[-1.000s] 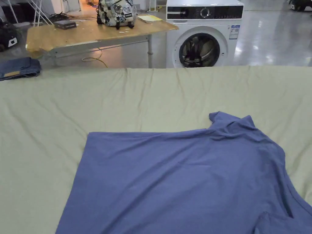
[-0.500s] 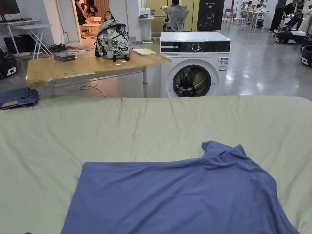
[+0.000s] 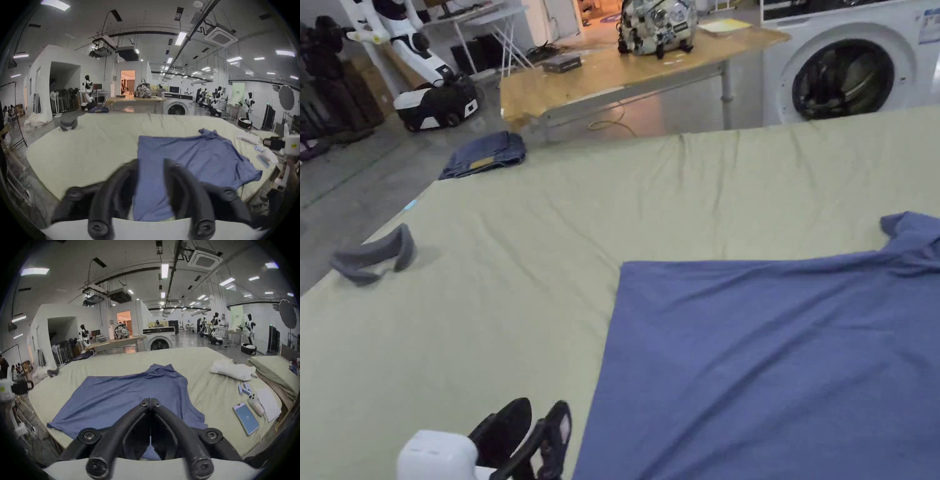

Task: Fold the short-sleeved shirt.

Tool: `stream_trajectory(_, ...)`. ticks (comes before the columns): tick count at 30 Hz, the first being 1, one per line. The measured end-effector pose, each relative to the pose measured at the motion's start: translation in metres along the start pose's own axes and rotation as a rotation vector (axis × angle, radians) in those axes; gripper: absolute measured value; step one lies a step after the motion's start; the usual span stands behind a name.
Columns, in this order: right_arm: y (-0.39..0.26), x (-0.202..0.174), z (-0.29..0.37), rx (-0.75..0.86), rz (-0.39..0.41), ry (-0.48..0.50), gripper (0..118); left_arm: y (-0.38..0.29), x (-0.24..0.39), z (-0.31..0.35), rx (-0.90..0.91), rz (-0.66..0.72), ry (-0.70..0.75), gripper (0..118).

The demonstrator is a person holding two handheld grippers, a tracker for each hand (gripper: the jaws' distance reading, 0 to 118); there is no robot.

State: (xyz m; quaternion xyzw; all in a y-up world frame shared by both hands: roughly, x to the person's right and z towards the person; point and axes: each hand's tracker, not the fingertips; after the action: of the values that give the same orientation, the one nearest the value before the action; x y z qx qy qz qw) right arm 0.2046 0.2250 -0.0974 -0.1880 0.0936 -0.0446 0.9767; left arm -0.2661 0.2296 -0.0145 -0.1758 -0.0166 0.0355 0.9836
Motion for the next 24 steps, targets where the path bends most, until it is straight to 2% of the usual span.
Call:
stream_trajectory(1,-0.001,0.001,0.001,-0.003,-0.002,-0.007,0,-0.012,-0.003,-0.002,-0.036,-0.011,0.023,42)
stream_trajectory(2,-0.004,0.002,0.001,-0.017,-0.007,-0.012,0,-0.022,-0.005,-0.006,-0.093,-0.029,0.029,56)
stream_trajectory(3,-0.007,0.004,0.001,-0.043,-0.009,-0.009,0,-0.035,-0.008,-0.009,-0.138,-0.04,0.025,63)
stream_trajectory(9,-0.022,0.014,0.004,-0.101,-0.015,-0.041,0,-0.098,-0.021,-0.043,-0.379,0.052,0.033,63)
stream_trajectory(10,-0.023,0.017,0.004,-0.109,-0.017,-0.043,0,-0.103,-0.022,-0.048,-0.389,0.077,0.026,61)
stream_trajectory(11,-0.025,0.019,0.005,-0.115,-0.02,-0.05,0,-0.106,-0.025,-0.055,-0.403,0.098,0.019,54)
stream_trajectory(13,-0.03,0.029,0.005,-0.127,-0.031,-0.072,0,-0.111,-0.026,-0.069,-0.474,0.097,0.026,18)
stream_trajectory(16,-0.034,0.037,0.009,-0.138,-0.048,-0.114,0,-0.116,-0.024,-0.079,-0.47,0.085,0.037,8)
stream_trajectory(22,-0.042,0.055,0.019,-0.158,-0.109,-0.173,0,-0.11,-0.023,-0.082,-0.509,0.104,0.042,4)
stream_trajectory(23,-0.043,0.058,0.019,-0.155,-0.125,-0.187,9,-0.109,-0.022,-0.084,-0.518,0.099,0.044,4)
stream_trajectory(24,-0.047,0.063,0.019,-0.151,-0.152,-0.199,33,-0.109,-0.02,-0.085,-0.523,0.089,0.047,4)
